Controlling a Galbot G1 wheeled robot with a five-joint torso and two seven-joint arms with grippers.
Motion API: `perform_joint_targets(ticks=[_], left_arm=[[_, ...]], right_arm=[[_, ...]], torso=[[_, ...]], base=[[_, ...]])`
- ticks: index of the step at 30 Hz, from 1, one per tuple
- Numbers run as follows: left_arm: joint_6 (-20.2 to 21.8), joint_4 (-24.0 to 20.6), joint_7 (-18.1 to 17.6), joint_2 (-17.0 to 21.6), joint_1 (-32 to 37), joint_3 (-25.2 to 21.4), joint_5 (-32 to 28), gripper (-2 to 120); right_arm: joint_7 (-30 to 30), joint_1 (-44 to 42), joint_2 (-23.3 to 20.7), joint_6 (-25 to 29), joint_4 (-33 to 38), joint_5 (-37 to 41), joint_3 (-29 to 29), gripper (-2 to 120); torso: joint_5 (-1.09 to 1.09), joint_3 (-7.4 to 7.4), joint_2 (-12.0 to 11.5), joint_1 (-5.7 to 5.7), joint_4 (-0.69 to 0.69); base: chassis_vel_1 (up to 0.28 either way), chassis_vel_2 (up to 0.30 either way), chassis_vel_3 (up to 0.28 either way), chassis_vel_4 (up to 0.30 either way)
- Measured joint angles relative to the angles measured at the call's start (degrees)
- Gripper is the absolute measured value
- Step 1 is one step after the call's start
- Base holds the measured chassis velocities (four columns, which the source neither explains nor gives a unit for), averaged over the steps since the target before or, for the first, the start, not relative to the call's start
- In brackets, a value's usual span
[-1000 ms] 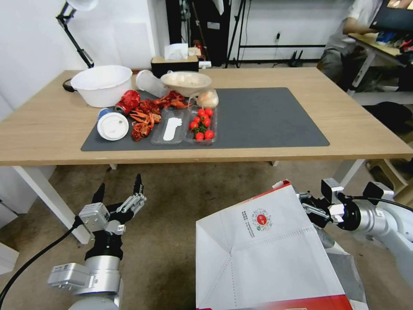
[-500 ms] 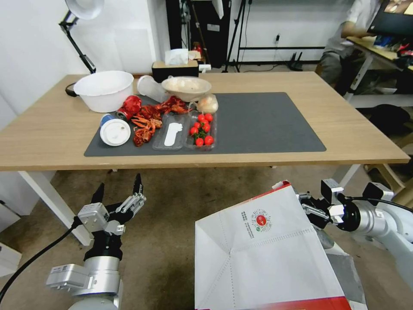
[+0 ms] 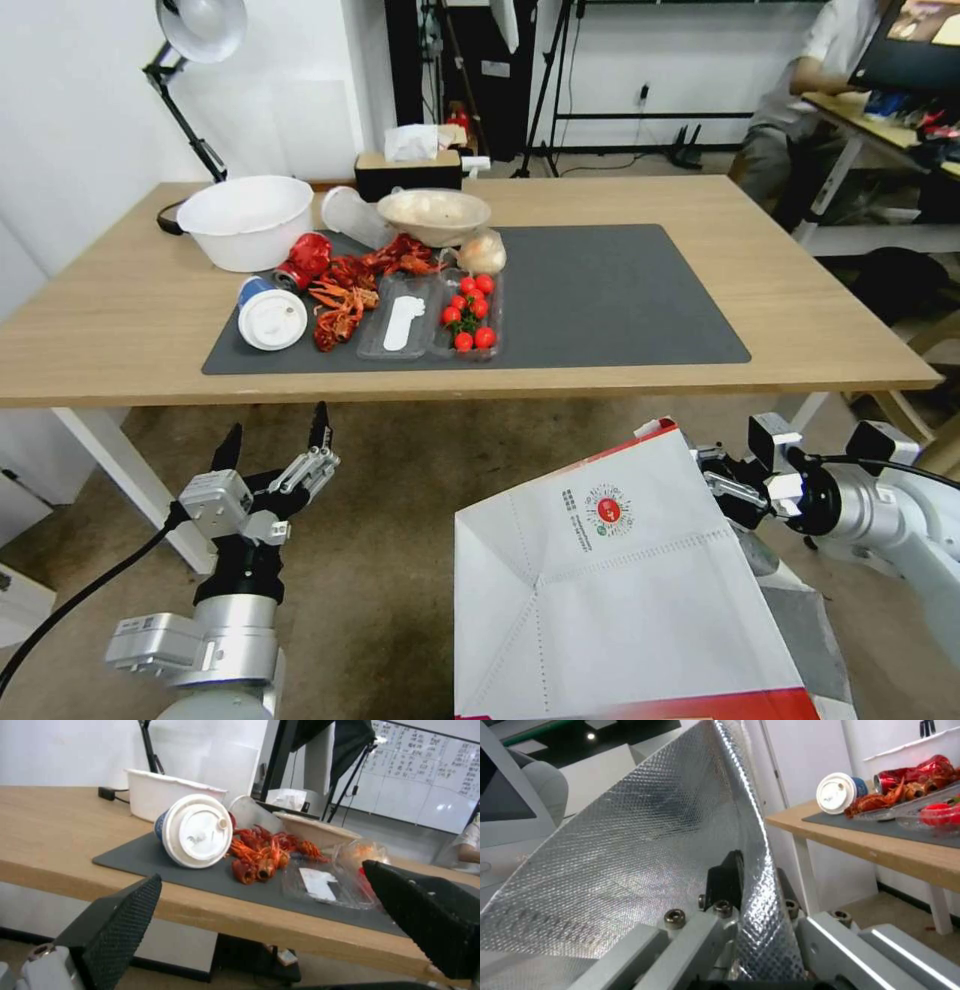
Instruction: Pick up the food delivery bag from the floor and place it on the table.
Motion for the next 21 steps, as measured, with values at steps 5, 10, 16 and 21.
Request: perform_joint_targets(ticks=[5, 10, 16, 21], left_arm=[[0.05, 0.00, 0.00, 0.01, -0.01, 0.09, -0.11, 100], [0.09, -0.01, -0.01, 0.12, -0.06, 0.11, -0.16, 100], [0.14, -0.12, -0.01, 0.19, -0.09, 0.03, -0.23, 100], [0.18, -0.20, -0.03, 0.28, -0.11, -0.11, -0.34, 100]], right_arm=[[0.01, -0.03, -0.05, 0.02, -0.01, 0.01, 0.03, 0], [0.07, 0.08, -0.12, 0.04, -0.17, 0.02, 0.03, 0], [0.10, 0.30, -0.16, 0.04, -0.26, 0.03, -0.05, 0], [0.14, 0.48, -0.16, 0.04, -0.29, 0.05, -0.20, 0]], torso=[[0.00, 0.61, 1.04, 0.44, 0.00], [0.00, 1.51, 2.60, 1.11, 0.00], [0.00, 2.07, 3.60, 1.54, 0.00], [0.00, 3.08, 5.34, 2.28, 0.00]], base=[[0.000, 0.000, 0.000, 0.000], [0.000, 0.000, 0.000, 0.000], [0.000, 0.000, 0.000, 0.000], [0.000, 0.000, 0.000, 0.000]])
